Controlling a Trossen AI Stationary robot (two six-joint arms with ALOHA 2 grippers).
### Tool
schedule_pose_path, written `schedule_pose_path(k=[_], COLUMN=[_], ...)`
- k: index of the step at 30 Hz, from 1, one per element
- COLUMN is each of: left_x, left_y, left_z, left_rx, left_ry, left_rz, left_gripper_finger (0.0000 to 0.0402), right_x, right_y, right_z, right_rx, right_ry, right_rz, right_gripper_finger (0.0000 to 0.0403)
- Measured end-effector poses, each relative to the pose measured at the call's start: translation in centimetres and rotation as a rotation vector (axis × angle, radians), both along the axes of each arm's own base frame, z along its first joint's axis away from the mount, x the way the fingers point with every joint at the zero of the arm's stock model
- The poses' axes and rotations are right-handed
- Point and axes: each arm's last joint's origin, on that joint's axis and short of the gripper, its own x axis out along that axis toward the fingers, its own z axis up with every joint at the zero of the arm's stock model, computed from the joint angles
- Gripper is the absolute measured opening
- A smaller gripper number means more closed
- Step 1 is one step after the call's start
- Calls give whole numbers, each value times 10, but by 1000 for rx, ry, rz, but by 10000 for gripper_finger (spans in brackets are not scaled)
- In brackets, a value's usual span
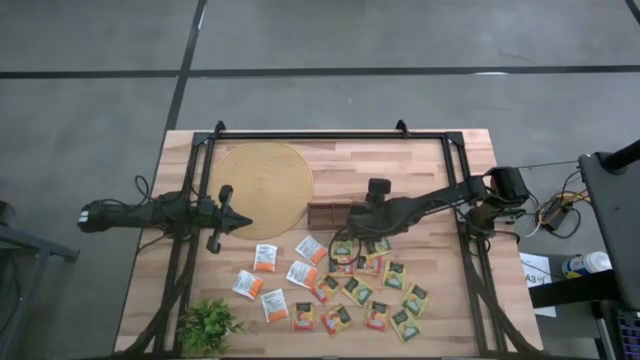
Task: Pick & Place Tea
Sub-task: Put the yellow tea bag into the right section of the wooden organizer
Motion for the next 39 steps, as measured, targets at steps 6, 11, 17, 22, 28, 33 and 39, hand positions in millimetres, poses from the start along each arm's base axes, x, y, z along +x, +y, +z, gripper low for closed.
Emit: schedule_pose_path(k=[6,11,17,22,28,33,39], left_x=[0,0,0,0,0,0,0], left_y=[0,0,0,0,0,0,0], left_z=[0,0,0,0,0,0,0], left_rx=[0,0,0,0,0,0,0], left_ry=[0,1,1,1,1,2,2], left_rz=[0,0,0,-1,-1,0,0], left_gripper_finger=[0,0,0,0,0,0,0], right_x=[-2,-16,-39,-54,-60,-65,-74], right_y=[2,0,-3,2,19,32,41], right_z=[22,48,68,70,69,66,56], right_rx=[-5,-35,-76,51,236,289,382], right_ry=[-26,-24,17,83,86,70,66], right_rz=[30,31,7,-27,40,106,99], right_gripper_finger=[150,144,137,141,150,155,156])
